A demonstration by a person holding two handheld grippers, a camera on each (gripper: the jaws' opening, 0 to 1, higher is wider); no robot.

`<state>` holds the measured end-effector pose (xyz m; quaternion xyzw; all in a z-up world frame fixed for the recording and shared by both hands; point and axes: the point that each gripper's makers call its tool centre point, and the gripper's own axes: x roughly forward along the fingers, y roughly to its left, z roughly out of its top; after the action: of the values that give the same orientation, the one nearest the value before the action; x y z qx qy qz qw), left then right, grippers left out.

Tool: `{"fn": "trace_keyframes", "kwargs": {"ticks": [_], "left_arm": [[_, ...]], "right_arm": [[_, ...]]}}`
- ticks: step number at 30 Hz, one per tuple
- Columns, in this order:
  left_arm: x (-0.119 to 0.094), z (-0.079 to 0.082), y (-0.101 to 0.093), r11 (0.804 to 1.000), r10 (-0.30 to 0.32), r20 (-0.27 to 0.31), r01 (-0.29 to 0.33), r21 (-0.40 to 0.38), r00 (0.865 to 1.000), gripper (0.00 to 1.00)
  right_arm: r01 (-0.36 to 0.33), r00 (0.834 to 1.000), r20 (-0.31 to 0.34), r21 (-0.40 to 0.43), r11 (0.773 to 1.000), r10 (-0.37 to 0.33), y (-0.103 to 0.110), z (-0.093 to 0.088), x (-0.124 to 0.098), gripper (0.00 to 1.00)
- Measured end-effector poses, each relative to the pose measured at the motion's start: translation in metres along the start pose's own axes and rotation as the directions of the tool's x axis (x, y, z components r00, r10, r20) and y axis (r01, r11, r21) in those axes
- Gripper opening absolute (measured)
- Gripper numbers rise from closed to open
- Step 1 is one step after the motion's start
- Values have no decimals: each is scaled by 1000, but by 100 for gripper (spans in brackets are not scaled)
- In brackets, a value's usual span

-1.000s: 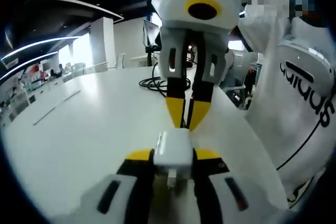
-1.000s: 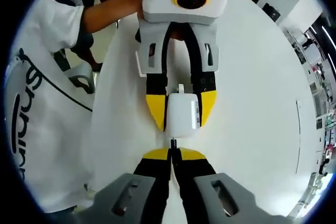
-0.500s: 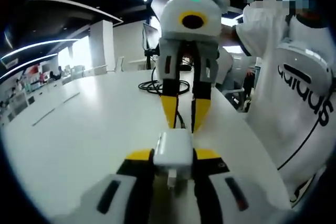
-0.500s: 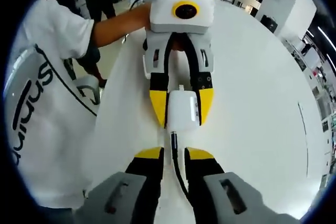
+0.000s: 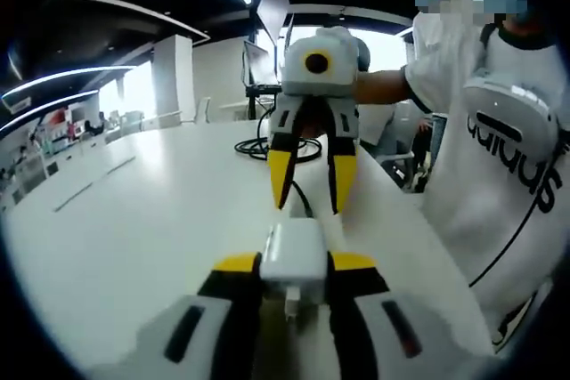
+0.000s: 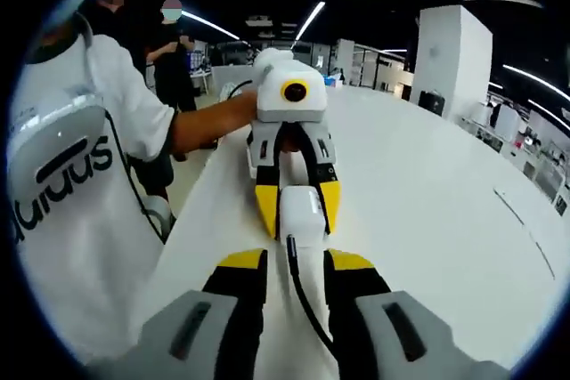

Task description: Plug the desk Type‑C cable into the charger adapter.

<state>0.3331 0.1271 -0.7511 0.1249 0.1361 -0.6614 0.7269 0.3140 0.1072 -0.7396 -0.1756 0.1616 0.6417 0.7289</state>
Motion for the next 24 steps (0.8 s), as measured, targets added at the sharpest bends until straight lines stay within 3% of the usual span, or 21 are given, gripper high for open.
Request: {"fn": "trace_keyframes", "kwargs": {"ticks": [2, 10, 18, 24], "left_arm": [[0, 0, 0, 1000, 0, 1, 0, -1, 1000, 27], [-1, 0, -2, 1000, -7, 3, 7, 5, 1000, 27], [-1, 0, -3, 1000, -12, 3, 12, 7, 1000, 27], [-1, 0, -4, 1000, -17, 5, 17, 6, 1000, 27]], "right_arm": [[7, 998, 59, -35, 999, -5, -1, 4, -1, 23], [4, 990, 138, -21, 1000, -1, 1, 2, -3, 19], [-10, 985, 173, -1, 1000, 10, 2, 0, -3, 15], [-16, 987, 162, -5, 1000, 17, 3, -6, -1, 14]]}}
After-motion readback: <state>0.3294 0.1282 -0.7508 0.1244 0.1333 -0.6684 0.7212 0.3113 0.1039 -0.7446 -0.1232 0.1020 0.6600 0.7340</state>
